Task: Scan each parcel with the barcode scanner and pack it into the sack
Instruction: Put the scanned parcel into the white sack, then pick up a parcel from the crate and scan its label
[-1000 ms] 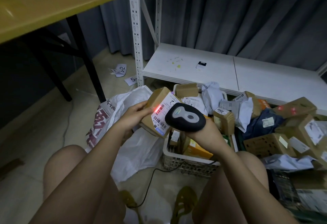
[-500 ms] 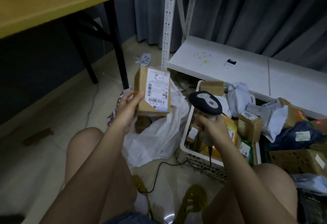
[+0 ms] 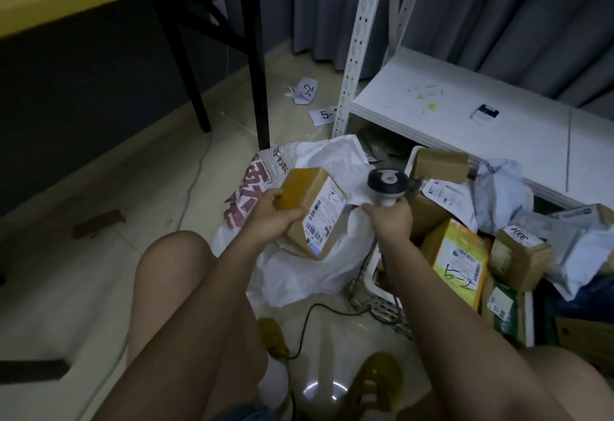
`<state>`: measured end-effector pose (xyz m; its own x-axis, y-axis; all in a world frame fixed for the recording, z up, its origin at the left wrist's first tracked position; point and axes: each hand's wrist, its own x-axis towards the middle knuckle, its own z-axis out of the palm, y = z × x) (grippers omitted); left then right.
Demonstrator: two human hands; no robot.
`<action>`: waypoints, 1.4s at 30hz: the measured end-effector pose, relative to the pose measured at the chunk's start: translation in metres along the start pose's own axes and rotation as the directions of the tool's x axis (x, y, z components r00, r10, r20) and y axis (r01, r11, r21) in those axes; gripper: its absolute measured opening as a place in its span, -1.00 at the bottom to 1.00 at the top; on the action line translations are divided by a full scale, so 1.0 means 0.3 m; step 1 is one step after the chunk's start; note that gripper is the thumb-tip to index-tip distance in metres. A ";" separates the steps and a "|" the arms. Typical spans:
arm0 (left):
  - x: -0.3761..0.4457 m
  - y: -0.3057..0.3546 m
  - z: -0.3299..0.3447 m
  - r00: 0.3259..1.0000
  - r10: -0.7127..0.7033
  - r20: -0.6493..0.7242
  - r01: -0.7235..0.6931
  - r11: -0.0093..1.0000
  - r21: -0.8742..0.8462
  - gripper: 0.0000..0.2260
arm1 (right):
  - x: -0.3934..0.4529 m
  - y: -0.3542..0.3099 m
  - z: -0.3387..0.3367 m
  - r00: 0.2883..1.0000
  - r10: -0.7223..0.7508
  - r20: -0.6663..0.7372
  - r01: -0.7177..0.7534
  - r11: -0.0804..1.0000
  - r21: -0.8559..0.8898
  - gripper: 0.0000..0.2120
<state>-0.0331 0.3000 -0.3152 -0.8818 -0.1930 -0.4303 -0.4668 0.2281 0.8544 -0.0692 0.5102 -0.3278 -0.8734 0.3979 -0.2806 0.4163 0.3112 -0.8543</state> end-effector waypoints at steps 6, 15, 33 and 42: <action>0.153 0.023 0.049 0.993 -0.009 0.120 -0.075 0.736 0.672 -0.14 | -0.014 0.005 -0.023 0.986 -0.164 0.004 0.163 0.984 0.074 -0.46; 0.338 0.134 0.152 0.886 0.356 -0.298 -0.243 0.903 0.355 -0.39 | 0.010 -0.034 -0.083 0.976 -0.185 -0.116 0.201 0.968 0.150 -0.48; 0.176 0.024 0.299 0.921 0.376 -0.105 -0.343 0.908 0.241 -0.74 | 0.025 0.056 -0.126 0.999 -0.038 -0.037 0.047 0.957 0.287 -0.60; 0.001 0.142 0.524 0.797 0.604 -0.005 -0.596 0.788 0.153 -0.76 | -0.080 0.218 -0.396 0.972 0.168 -0.163 -0.087 0.905 0.417 -0.87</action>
<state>-0.0638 0.4598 -0.3248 -0.9845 -0.0206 0.1741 0.1473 0.4412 0.8852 0.0090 0.6236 -0.3251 -0.7378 0.5800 -0.3454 0.3471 -0.1129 -0.9310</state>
